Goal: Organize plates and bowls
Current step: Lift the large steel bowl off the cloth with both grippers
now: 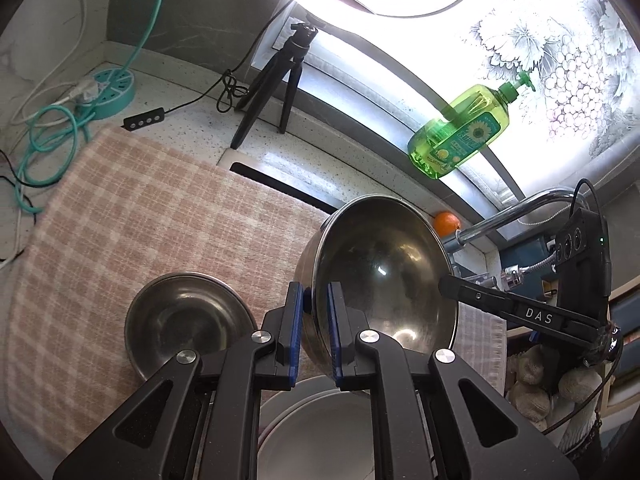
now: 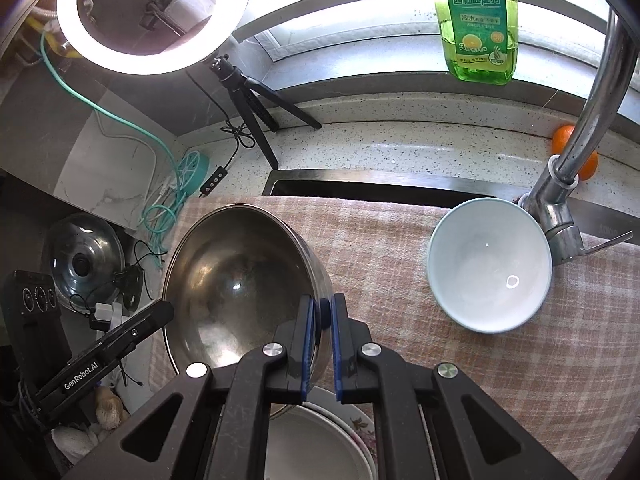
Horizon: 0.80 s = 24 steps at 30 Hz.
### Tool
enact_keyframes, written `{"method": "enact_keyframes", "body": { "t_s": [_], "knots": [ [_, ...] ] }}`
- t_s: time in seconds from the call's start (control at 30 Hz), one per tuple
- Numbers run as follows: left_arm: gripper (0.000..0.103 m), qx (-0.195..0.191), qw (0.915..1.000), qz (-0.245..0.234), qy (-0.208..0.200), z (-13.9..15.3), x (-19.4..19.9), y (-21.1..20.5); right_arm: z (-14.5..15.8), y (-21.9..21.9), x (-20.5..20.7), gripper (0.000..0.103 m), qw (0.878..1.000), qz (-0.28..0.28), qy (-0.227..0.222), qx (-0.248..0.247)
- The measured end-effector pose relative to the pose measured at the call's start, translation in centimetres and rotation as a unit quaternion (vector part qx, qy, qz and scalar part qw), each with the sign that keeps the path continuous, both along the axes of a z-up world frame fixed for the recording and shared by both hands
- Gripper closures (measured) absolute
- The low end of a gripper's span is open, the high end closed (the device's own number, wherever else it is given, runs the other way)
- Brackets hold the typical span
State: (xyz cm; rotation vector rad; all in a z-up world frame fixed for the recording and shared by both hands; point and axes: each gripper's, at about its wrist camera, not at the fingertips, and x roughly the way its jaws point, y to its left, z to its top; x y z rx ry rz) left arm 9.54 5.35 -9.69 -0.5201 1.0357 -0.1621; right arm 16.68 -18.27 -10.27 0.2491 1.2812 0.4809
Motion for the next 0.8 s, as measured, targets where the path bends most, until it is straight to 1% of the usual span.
{"method": "enact_keyframes", "body": {
  "t_s": [0.37, 0.8],
  "knots": [
    [0.093, -0.002, 0.9998, 0.014, -0.016, 1.6, -3.3, 3.5, 1.4, 3.7, -2.6, 0.095, 1.000, 0.014, -0.007, 0.002],
    [0.093, -0.008, 0.9986, 0.047, -0.021, 1.9, -7.5, 9.4, 2.4, 10.4, -5.2, 0.095, 0.999, 0.048, -0.013, 0.002]
  ]
}}
